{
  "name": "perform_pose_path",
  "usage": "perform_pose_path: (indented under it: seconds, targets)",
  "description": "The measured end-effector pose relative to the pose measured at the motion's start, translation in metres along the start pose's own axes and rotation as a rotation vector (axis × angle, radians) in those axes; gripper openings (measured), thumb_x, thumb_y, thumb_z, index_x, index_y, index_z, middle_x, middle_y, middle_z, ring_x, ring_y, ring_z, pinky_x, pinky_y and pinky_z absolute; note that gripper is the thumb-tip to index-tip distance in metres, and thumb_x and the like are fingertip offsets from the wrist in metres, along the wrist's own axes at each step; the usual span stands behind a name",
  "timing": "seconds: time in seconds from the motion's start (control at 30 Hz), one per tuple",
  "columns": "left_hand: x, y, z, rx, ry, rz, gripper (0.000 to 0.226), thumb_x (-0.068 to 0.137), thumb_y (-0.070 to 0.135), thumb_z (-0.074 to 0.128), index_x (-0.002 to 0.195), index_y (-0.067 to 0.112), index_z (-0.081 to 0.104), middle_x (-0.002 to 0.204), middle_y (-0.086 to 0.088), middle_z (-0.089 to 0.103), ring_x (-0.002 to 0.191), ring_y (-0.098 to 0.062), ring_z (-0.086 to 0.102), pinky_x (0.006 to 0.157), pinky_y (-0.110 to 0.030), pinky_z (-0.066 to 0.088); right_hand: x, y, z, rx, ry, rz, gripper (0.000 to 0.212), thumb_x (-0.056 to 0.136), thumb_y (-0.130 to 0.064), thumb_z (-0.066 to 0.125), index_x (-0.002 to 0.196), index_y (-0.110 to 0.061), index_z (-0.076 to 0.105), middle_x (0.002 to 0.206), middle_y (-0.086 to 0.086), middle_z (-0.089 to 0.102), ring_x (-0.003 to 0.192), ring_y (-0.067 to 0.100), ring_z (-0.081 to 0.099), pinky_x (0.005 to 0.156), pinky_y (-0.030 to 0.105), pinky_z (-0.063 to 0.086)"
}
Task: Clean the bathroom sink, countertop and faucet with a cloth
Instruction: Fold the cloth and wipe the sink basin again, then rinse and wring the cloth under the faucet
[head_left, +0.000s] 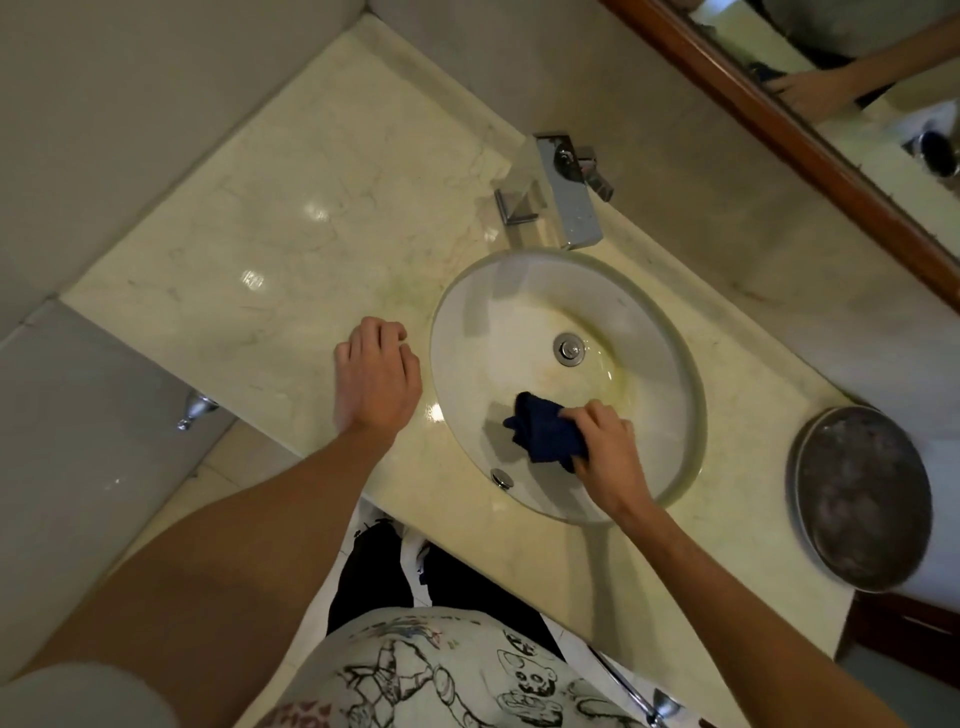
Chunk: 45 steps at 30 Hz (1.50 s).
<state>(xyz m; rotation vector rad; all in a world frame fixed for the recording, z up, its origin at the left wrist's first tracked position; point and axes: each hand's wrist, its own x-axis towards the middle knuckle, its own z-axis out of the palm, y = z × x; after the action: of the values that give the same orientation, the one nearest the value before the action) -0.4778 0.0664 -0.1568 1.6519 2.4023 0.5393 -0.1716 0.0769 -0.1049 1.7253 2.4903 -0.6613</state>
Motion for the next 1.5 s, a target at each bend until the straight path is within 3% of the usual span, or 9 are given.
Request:
perform_pose_path:
  seconds: [0.23, 0.5, 0.7, 0.9, 1.07, 1.17, 1.3, 1.43, 1.5]
  targets:
    - [-0.001, 0.001, -0.001, -0.021, -0.014, -0.015, 0.022, 0.100, 0.022, 0.037, 0.112, 0.015, 0.055, 0.109, -0.005, 0.054, 0.093, -0.022, 0.052, 0.083, -0.039, 0.043, 0.052, -0.065, 0.037, 0.055, -0.123, -0.291, 0.038, 0.083, -0.005, 0.062, 0.120, -0.014, 0.066, 0.104, 0.007, 0.060, 0.092, 0.028, 0.054, 0.075, 0.034, 0.035]
    - [0.000, 0.000, -0.001, 0.024, -0.024, -0.014, 0.029, 0.098, 0.019, 0.032, 0.114, 0.016, 0.056, 0.108, -0.002, 0.055, 0.090, -0.021, 0.054, 0.077, -0.035, 0.043, 0.143, -0.109, 0.034, 0.160, 0.071, -0.108, 0.037, 0.079, -0.002, 0.054, 0.114, -0.008, 0.064, 0.105, 0.013, 0.060, 0.088, 0.036, 0.060, 0.072, 0.050, 0.050]
    - [0.001, -0.001, 0.001, 0.021, -0.004, -0.002, 0.021, 0.099, 0.016, 0.040, 0.110, 0.014, 0.057, 0.105, -0.003, 0.055, 0.086, -0.022, 0.052, 0.076, -0.036, 0.043, 0.183, -0.087, 0.015, 0.277, 0.113, 0.143, 0.036, 0.084, -0.001, 0.057, 0.119, -0.008, 0.061, 0.115, 0.014, 0.058, 0.100, 0.034, 0.058, 0.080, 0.044, 0.050]
    - [0.001, -0.002, 0.001, -0.025, 0.015, 0.027, 0.015, 0.100, 0.021, 0.045, 0.106, 0.013, 0.056, 0.104, -0.004, 0.054, 0.084, -0.023, 0.052, 0.076, -0.039, 0.044, 0.122, -0.055, -0.004, 0.995, 0.105, 0.442, 0.021, 0.094, -0.009, 0.061, 0.115, -0.011, 0.064, 0.110, 0.009, 0.071, 0.105, 0.027, 0.068, 0.088, 0.038, 0.057]
    - [0.003, -0.001, -0.001, -0.086, 0.025, -0.004, 0.030, 0.096, 0.038, 0.050, 0.104, 0.011, 0.061, 0.105, -0.006, 0.057, 0.087, -0.026, 0.057, 0.080, -0.041, 0.042, 0.079, -0.039, -0.022, 1.448, 0.148, 0.612, 0.034, 0.089, -0.024, 0.069, 0.121, -0.015, 0.067, 0.114, 0.004, 0.075, 0.108, 0.022, 0.071, 0.089, 0.035, 0.058]
    - [-0.003, 0.028, -0.012, -0.336, -0.033, -0.058, 0.048, 0.094, 0.052, 0.048, 0.117, 0.013, 0.062, 0.116, -0.003, 0.059, 0.103, -0.025, 0.059, 0.095, -0.045, 0.045, 0.068, -0.035, -0.035, 1.449, 0.200, 0.610, 0.028, 0.092, -0.028, 0.068, 0.118, -0.019, 0.070, 0.108, -0.004, 0.077, 0.102, 0.013, 0.073, 0.080, 0.028, 0.057]
    - [-0.006, 0.123, -0.025, -0.752, -0.481, -0.015, 0.084, 0.084, 0.068, 0.064, 0.152, 0.027, 0.037, 0.150, 0.007, 0.043, 0.136, -0.011, 0.045, 0.113, -0.035, 0.039, 0.058, -0.034, -0.035, 1.289, 0.297, 0.498, 0.029, 0.090, -0.018, 0.067, 0.118, -0.019, 0.069, 0.109, 0.000, 0.075, 0.094, 0.011, 0.073, 0.077, 0.026, 0.057]
    - [0.001, 0.194, -0.017, -0.929, -0.578, -0.111, 0.111, 0.073, 0.040, 0.091, 0.159, 0.029, 0.021, 0.148, 0.009, 0.048, 0.131, -0.006, 0.050, 0.104, -0.016, 0.043, 0.048, -0.030, -0.031, 1.122, 0.250, 0.229, 0.028, 0.094, 0.002, 0.056, 0.117, -0.012, 0.064, 0.098, -0.017, 0.071, 0.092, 0.003, 0.070, 0.080, 0.024, 0.058]
    - [0.007, 0.204, -0.008, -0.964, -0.495, -0.223, 0.105, 0.069, 0.035, 0.095, 0.154, 0.028, 0.034, 0.136, 0.010, 0.056, 0.121, -0.006, 0.058, 0.096, -0.013, 0.047, 0.046, -0.021, -0.030, 1.093, 0.203, 0.158, 0.037, 0.091, 0.009, 0.057, 0.124, -0.007, 0.061, 0.102, -0.013, 0.069, 0.093, 0.000, 0.068, 0.083, 0.023, 0.056]
